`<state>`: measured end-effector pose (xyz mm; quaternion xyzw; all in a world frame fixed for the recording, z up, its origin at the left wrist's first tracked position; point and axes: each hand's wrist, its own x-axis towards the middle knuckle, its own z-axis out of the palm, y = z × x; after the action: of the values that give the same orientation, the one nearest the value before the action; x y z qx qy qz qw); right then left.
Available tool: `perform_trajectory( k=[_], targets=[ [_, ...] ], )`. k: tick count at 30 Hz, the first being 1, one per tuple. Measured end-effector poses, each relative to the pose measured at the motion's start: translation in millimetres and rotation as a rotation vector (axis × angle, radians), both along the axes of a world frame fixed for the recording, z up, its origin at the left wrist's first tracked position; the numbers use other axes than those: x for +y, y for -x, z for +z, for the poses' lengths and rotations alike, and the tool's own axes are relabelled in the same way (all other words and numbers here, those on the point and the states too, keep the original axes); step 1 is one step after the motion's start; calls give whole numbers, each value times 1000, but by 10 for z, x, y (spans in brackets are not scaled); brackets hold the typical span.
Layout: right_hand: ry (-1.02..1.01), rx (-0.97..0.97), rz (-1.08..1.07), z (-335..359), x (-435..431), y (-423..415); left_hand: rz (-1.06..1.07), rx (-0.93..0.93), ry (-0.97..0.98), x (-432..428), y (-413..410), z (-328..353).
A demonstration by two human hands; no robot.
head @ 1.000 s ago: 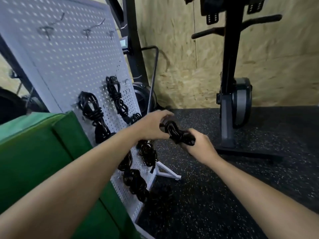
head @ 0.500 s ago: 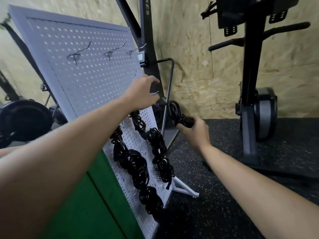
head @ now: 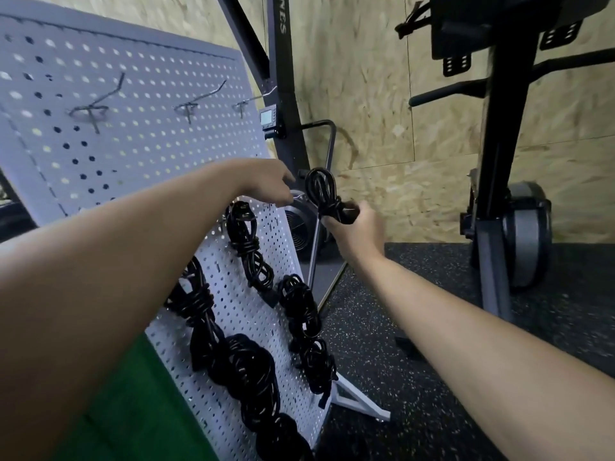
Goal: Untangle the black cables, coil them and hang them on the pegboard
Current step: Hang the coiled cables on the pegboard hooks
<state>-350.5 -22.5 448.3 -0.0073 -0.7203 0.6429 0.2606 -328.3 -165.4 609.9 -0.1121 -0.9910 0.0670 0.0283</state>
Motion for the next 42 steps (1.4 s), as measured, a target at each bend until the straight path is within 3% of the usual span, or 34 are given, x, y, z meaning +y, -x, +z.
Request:
perform_trajectory(
  k=[14, 24, 33, 42],
  targets=[
    [-108, 0, 59, -73, -371, 437, 116, -181, 27, -216, 425, -182],
    [-87, -73, 138, -200, -498, 528, 103, -20, -20, -360, 590, -123],
    [-132, -87, 215, -299, -467, 361, -162, 174, -175, -230, 265, -41],
    [-364, -69, 214, -526, 58, -377, -279, 235, -217, 57, -323, -473]
  ],
)
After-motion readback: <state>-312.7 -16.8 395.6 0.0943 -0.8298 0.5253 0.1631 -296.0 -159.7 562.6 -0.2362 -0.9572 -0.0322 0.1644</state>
